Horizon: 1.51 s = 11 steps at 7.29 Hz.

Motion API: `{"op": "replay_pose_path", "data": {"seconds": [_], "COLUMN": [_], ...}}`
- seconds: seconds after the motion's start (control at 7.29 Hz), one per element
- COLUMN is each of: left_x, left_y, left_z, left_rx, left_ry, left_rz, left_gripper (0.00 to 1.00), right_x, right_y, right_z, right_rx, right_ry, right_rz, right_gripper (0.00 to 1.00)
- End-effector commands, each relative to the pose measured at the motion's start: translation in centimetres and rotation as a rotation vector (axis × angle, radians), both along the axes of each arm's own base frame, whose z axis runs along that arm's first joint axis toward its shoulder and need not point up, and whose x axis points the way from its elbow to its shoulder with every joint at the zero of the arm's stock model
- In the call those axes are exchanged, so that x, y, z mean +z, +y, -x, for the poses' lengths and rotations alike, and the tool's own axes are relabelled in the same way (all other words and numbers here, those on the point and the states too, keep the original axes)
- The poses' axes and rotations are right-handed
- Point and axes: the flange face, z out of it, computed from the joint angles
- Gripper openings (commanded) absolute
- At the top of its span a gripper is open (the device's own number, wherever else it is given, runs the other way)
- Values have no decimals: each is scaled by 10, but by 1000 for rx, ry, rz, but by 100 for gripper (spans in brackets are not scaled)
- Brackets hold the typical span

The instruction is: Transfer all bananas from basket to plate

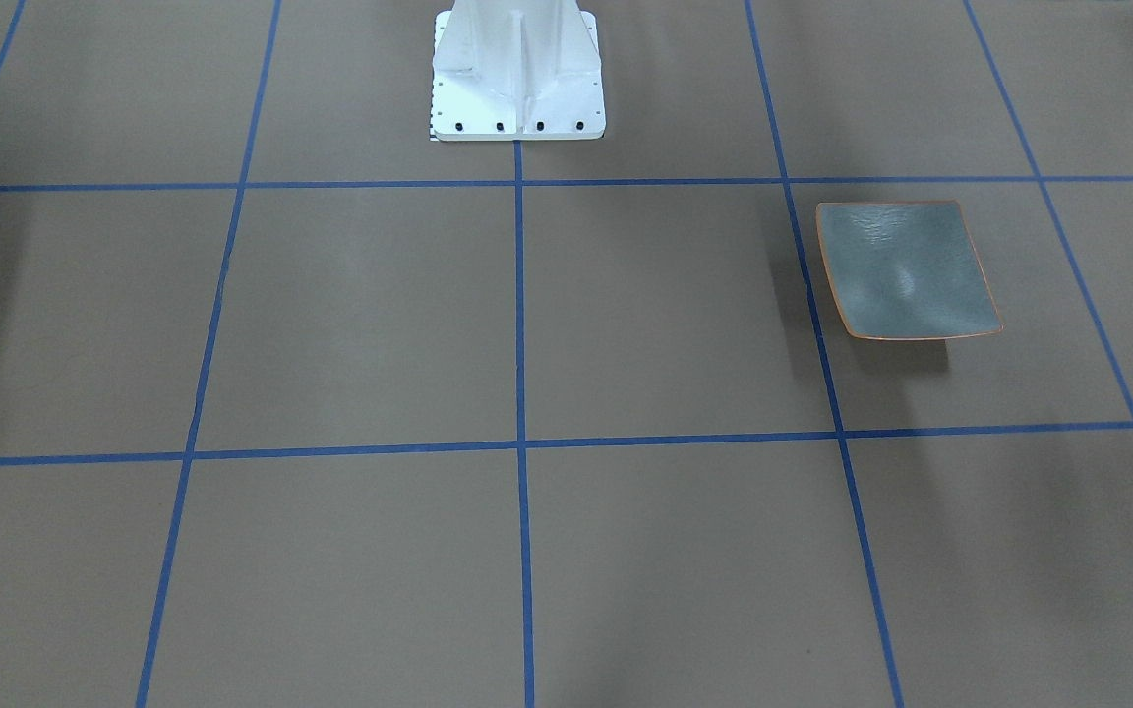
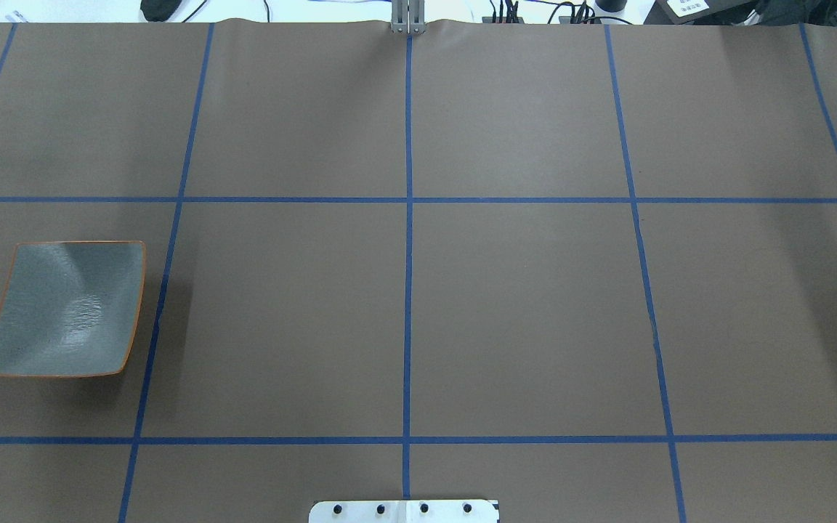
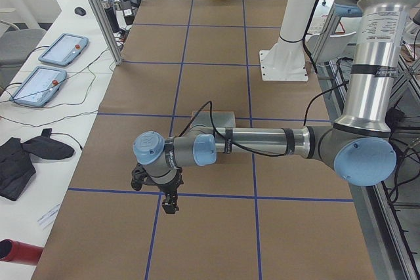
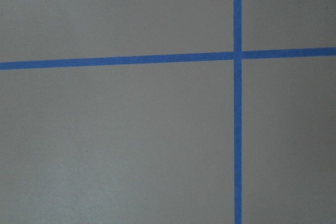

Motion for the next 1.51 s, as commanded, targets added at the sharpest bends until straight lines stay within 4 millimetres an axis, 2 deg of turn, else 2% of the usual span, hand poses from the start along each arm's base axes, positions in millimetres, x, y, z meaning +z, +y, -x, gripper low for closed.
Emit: {"op": "replay_pose_path", "data": {"seconds": [0.0,0.27,0.41,0.55,0.69,0.96,1.1,1.23,1.37], "left_x": [-1,-5,-4,-4,-8,-6,-6,-3,-3], "left_y": [0,-4,-3,-3,-6,-5,-5,-5,-6], "left_z": [0,0,0,0,0,0,0,-1,-1], "left_rx": [1,1,1,0,0,5,3,3,3], "left_ry": [0,0,0,2,2,2,2,0,1], "left_rz": [-3,-11,-8,-8,-15,-18,-26,-29,-33], "left_gripper": [100,100,100,100,100,100,100,100,100], "right_x": [-2,-8,-24,-25,-37,-48,-49,-44,-23], "right_y": [-1,-3,-7,-6,-8,-9,-10,-6,14], "right_z": [0,0,2,3,10,66,96,114,107], "right_rx": [0,2,1,-2,-7,-109,-176,-217,-218], "right_ry": [3,-4,-20,-21,-16,-21,81,131,138], "right_rz": [-5,-18,-45,-49,-64,-71,-105,-108,-70], "right_gripper": [100,100,100,100,100,100,100,100,100]}}
